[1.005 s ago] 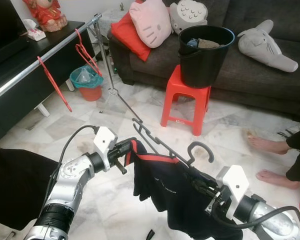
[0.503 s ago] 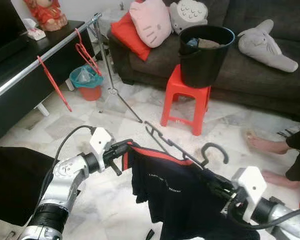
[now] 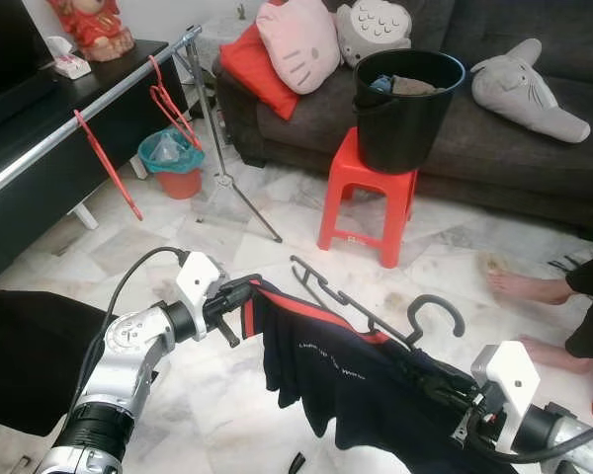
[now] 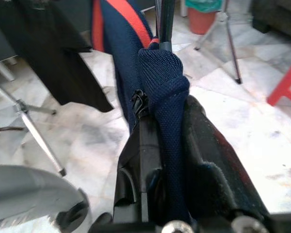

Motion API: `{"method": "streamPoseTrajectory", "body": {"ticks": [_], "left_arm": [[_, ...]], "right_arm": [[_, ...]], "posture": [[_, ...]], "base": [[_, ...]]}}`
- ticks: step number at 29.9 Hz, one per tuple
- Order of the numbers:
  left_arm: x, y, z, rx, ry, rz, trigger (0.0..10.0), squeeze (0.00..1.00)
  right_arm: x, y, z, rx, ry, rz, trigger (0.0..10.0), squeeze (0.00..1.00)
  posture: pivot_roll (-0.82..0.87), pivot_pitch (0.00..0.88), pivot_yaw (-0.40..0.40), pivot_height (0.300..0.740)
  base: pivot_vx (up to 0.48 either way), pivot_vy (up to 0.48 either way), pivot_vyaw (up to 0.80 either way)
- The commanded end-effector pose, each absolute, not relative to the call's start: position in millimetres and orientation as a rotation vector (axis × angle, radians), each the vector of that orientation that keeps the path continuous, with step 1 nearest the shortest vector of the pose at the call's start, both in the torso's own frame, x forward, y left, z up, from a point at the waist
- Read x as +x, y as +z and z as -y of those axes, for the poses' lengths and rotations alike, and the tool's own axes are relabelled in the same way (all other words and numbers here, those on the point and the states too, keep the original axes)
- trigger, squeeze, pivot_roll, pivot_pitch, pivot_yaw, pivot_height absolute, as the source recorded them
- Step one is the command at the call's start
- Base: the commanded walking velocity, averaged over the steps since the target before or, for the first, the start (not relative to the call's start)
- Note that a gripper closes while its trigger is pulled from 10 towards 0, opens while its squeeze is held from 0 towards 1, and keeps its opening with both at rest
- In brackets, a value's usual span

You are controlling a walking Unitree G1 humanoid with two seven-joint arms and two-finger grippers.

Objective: Hang hanger

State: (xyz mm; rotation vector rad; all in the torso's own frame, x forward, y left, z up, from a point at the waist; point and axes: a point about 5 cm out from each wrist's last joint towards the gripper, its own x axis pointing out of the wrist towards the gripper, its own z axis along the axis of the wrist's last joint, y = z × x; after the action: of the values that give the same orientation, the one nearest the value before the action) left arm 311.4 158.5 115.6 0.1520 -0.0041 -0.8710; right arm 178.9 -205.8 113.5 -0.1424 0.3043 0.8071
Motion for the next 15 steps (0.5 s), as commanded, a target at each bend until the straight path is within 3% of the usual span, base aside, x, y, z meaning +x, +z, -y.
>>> {"method": "streamPoseTrajectory", "body": {"ticks": [1, 15], "left_arm": [[315, 121, -170, 0.164, -0.82, 0.022, 10.0, 0.0], [318, 121, -169, 0.169, -0.818, 0.025, 10.0, 0.0]], "right_arm": [[175, 117, 202, -0.139, 0.847, -0.31, 10.0, 0.0], [159, 119, 200, -0.137, 0.961, -0.404, 10.0, 0.0]], "posture": [[-0.06, 0.086, 0.086, 0.74], [-0.07, 0.087, 0.083, 0.74]], "base": [[0.0, 0.0, 0.0], [0.0, 0.0, 0.0]]}}
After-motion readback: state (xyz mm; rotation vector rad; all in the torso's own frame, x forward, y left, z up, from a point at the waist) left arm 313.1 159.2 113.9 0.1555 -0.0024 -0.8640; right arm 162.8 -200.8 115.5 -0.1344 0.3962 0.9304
